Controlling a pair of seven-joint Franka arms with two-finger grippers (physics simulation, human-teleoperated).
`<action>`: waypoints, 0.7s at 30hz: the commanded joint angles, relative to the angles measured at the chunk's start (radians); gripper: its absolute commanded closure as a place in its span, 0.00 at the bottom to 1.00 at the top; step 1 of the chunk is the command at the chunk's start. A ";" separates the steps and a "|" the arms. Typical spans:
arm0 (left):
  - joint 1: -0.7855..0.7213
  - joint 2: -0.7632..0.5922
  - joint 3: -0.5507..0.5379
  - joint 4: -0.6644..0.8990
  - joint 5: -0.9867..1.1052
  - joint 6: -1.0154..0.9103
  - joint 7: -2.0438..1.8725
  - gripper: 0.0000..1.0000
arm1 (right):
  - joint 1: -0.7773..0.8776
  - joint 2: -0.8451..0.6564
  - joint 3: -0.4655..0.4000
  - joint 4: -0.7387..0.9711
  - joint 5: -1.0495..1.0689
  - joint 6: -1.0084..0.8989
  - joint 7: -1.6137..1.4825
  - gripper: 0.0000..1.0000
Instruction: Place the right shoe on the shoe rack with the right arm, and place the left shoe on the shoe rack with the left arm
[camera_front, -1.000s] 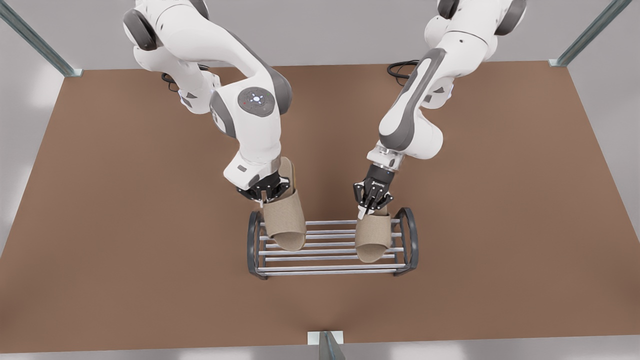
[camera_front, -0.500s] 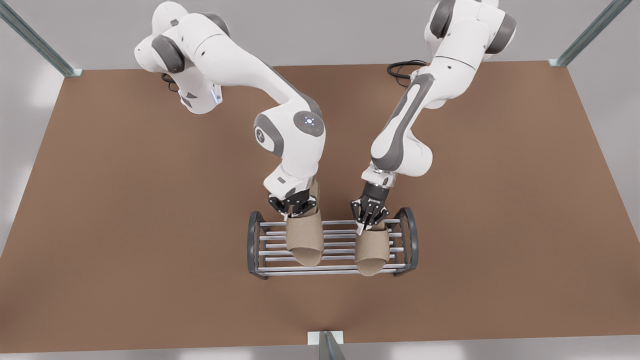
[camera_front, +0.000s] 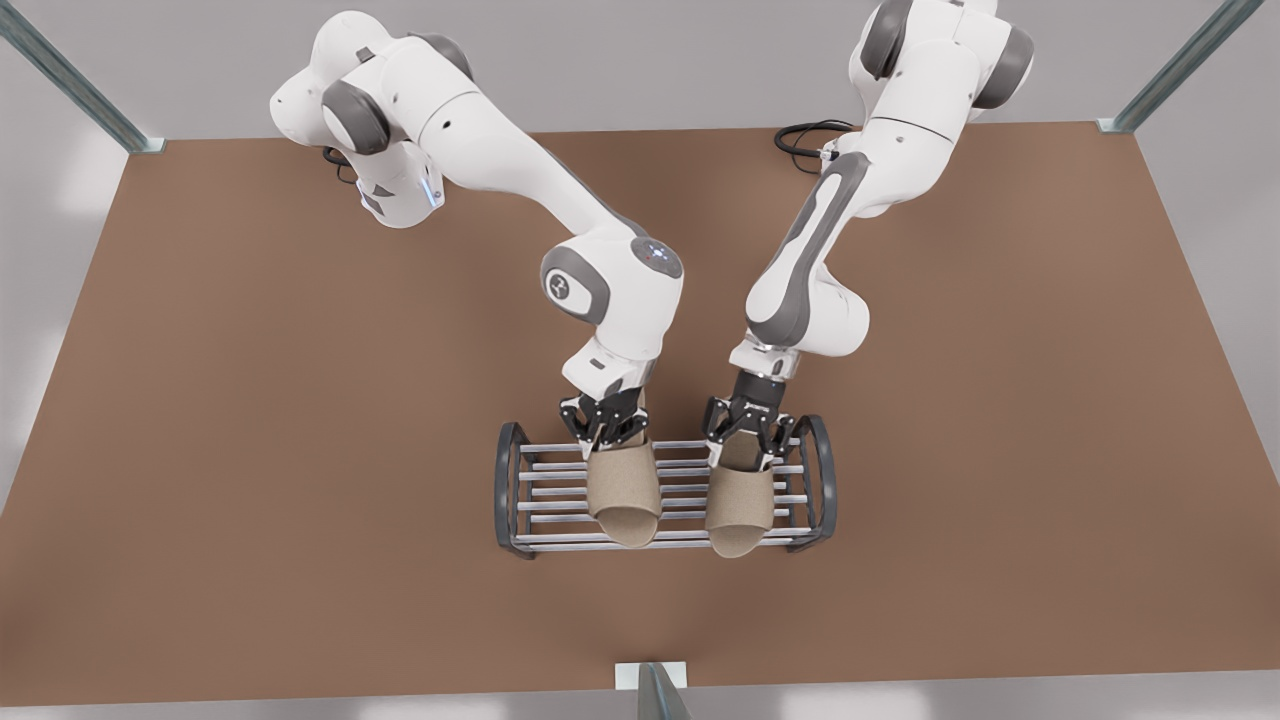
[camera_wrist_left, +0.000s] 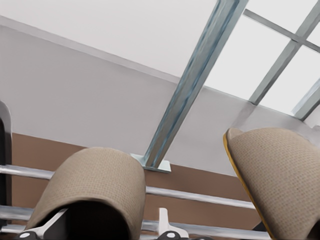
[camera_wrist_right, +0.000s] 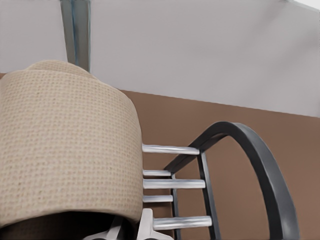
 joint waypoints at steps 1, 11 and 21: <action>-0.001 -0.003 0.000 -0.002 -0.002 -0.003 -0.448 0.00 | 0.003 0.004 0.000 0.000 -0.027 0.018 0.143 0.79; -0.011 -0.094 0.000 -0.088 -0.001 0.025 -0.459 0.00 | 0.034 0.048 0.000 -0.015 -0.137 0.044 0.190 0.00; -0.004 -0.163 0.039 -0.102 -0.042 0.098 -0.458 0.00 | 0.000 0.032 0.018 -0.032 -0.090 0.058 0.114 0.00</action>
